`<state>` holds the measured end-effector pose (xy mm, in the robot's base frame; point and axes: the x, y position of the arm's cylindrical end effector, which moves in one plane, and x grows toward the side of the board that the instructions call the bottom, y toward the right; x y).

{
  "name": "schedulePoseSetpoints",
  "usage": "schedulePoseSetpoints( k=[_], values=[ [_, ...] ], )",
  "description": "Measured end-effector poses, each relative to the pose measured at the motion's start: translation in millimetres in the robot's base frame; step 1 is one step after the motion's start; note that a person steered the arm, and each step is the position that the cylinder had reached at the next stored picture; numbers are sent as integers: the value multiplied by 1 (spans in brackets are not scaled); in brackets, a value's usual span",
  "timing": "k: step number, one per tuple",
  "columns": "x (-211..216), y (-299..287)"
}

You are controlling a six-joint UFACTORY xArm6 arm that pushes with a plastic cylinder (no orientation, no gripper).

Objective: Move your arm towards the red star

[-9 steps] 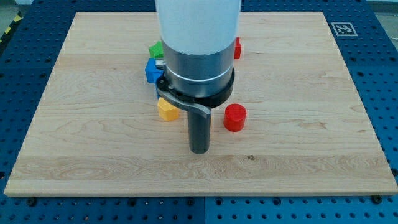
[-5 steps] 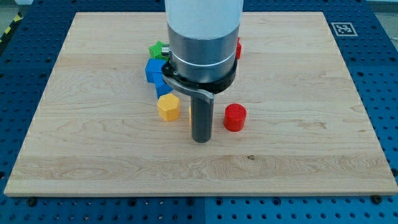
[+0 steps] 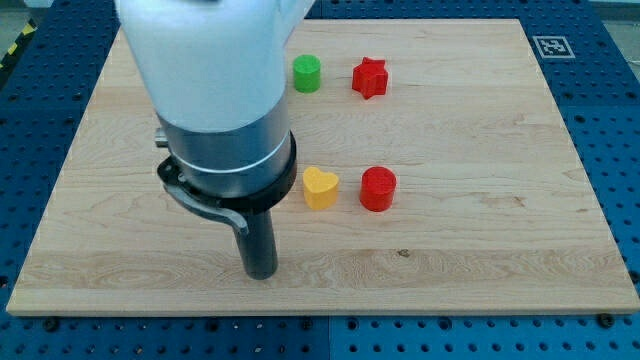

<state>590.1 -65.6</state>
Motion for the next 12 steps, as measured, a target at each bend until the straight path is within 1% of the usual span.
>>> schedulePoseSetpoints(
  k=[1,2,3,4,5,6,7,9,10,12],
  values=[
    [5,0],
    [28,53],
    [28,93],
    [2,196],
    [-68,270],
    [-163,288],
    [-245,280],
    [-252,280],
    [-257,265],
    [-258,211]
  ],
)
